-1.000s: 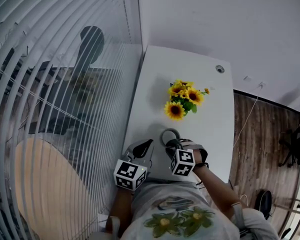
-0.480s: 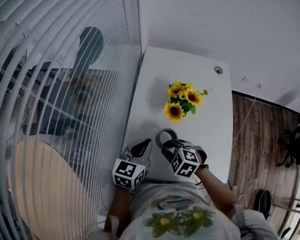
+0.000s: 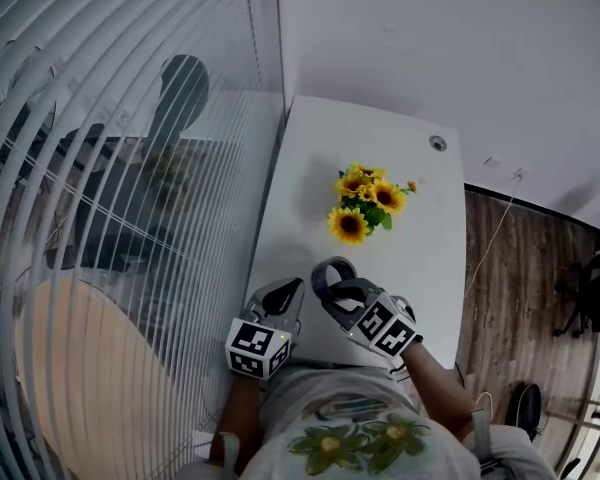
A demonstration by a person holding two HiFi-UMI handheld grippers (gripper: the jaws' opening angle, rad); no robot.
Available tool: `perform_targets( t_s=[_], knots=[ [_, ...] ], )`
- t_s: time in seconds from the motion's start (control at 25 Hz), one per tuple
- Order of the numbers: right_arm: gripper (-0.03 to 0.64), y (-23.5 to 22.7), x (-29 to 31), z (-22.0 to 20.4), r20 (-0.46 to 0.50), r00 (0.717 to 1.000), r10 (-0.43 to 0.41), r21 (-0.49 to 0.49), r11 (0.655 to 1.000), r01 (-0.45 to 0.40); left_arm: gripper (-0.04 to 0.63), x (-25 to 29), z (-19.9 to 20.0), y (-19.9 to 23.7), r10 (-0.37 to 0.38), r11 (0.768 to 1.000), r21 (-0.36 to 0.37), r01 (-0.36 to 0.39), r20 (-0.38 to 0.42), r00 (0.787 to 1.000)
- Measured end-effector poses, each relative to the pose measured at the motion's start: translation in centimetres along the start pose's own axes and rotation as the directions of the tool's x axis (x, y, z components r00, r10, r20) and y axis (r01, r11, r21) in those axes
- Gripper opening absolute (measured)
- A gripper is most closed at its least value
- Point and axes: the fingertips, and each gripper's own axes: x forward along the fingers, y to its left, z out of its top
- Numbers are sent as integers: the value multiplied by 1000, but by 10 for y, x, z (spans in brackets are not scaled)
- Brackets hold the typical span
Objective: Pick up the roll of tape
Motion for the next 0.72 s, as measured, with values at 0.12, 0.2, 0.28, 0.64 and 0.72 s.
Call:
perform_targets(
  t_s=[0.12, 0.2, 0.28, 0.64, 0.72],
  knots=[
    [75, -2, -7, 7, 56, 998, 13, 67, 998, -17, 5, 2, -3, -1, 6, 1000, -1, -6, 3, 1000],
    [75, -3, -11, 9, 84, 996, 23, 87, 996, -30, 5, 3, -5, -3, 14, 1000, -2, -14, 3, 1000],
    [75, -4, -16, 11, 108, 994, 33, 101, 994, -44, 6, 2, -5, -5, 23, 1000, -4, -23, 6, 1000],
    [75, 9, -42, 25, 188, 979, 83, 125, 986, -107, 6, -14, 2, -21, 73, 997, -1, -73, 11, 997],
    [75, 14, -52, 28, 210, 973, 93, 123, 985, -120, 6, -17, 4, -28, 83, 997, 0, -83, 16, 996]
  ],
)
